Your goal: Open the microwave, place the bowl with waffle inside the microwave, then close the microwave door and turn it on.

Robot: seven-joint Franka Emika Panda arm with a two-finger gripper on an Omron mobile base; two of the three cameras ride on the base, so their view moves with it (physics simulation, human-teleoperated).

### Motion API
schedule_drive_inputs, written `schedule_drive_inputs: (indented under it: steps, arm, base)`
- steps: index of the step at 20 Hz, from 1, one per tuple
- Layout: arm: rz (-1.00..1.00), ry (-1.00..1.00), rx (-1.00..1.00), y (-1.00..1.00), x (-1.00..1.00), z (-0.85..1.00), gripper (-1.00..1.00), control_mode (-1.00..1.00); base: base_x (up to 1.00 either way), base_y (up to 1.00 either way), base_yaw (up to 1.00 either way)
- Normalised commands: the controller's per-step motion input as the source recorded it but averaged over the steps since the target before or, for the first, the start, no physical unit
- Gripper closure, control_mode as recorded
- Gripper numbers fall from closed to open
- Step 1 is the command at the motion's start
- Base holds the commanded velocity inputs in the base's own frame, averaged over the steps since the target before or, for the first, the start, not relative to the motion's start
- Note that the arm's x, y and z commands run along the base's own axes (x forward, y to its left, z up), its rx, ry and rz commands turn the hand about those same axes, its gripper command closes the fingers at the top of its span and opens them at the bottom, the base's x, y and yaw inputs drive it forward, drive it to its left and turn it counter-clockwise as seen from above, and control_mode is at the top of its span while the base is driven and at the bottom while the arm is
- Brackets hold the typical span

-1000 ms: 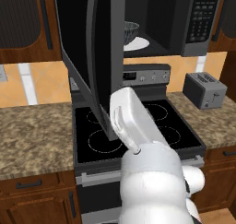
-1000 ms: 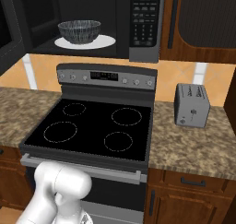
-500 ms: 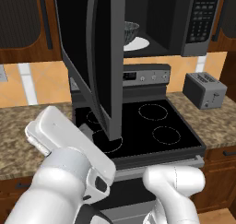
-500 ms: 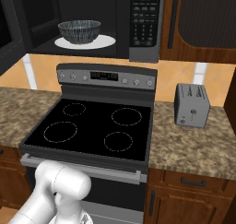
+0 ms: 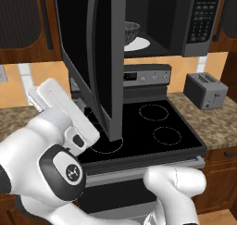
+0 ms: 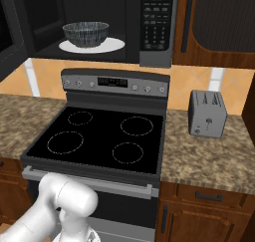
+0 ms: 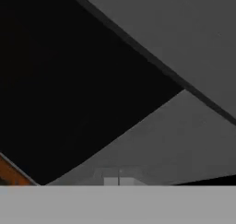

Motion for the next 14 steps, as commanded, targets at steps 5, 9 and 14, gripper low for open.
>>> schedule_drive_inputs:
  steps: [5, 9, 14]
  arm:
    - [-0.14, 0.0, 0.0, -1.0, 0.05, 0.43, 1.0, -1.0]
    - [-0.08, -0.01, 0.04, -1.0, 0.0, 0.55, 1.0, -1.0]
    - [0.0, 0.0, 0.14, -1.0, 0.64, 0.4, 1.0, -1.0]
  base:
    - [0.0, 0.0, 0.0]
    - [0.0, 0.0, 0.0]
    - [0.0, 0.0, 0.0]
